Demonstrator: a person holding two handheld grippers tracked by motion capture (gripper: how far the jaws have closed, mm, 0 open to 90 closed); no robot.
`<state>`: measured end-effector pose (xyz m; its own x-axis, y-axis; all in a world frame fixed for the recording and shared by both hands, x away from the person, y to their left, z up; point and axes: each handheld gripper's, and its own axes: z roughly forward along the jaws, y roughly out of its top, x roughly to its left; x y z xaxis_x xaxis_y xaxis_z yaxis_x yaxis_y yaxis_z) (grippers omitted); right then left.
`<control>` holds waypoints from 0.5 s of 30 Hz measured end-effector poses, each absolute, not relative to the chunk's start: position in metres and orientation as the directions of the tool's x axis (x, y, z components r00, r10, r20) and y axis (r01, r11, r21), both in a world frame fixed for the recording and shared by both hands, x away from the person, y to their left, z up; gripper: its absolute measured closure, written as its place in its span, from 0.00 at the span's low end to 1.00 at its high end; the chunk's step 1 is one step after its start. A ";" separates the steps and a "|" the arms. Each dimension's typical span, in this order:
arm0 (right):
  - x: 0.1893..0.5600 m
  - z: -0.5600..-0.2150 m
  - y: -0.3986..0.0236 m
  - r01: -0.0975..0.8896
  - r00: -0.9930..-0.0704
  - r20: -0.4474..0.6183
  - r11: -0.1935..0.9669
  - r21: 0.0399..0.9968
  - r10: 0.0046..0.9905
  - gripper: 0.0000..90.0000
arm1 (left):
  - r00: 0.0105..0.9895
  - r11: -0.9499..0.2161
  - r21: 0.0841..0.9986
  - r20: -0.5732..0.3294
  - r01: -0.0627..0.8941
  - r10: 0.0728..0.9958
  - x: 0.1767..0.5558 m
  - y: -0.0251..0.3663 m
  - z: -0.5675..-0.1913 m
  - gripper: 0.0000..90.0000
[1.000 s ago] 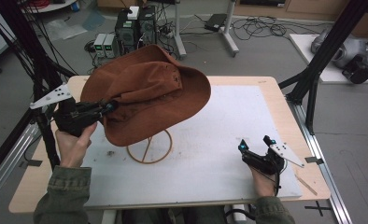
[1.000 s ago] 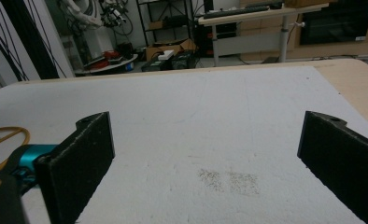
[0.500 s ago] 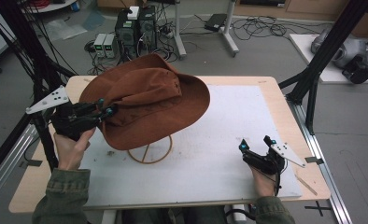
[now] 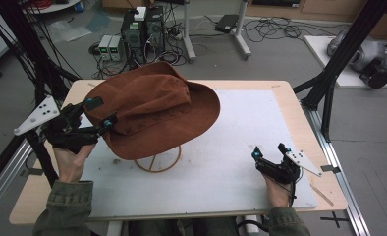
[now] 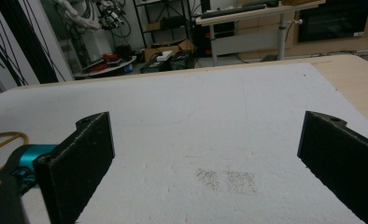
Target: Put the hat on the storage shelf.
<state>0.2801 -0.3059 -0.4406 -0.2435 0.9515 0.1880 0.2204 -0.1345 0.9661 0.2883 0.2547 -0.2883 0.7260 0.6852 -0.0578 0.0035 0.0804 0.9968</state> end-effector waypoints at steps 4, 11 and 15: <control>0.280 -0.440 -0.306 0.214 -0.241 0.182 -0.131 0.968 0.953 0.03 | 0.646 0.115 0.990 -0.032 -0.086 0.762 0.274 0.267 -0.286 0.16; 0.278 -0.439 -0.307 0.194 -0.219 0.177 -0.135 0.972 0.960 0.03 | 0.453 0.079 0.976 0.022 -0.203 0.891 0.250 0.280 -0.286 0.12; 0.277 -0.438 -0.309 0.188 -0.210 0.176 -0.137 0.973 0.962 0.03 | 0.328 0.052 0.975 0.022 -0.215 0.944 0.235 0.287 -0.294 0.12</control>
<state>0.2772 -0.3085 -0.4381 -0.2103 0.9616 0.1761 0.1879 -0.1370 0.9726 0.2353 0.2870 -0.2936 0.3279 0.9444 0.0218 -0.2148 0.0521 0.9753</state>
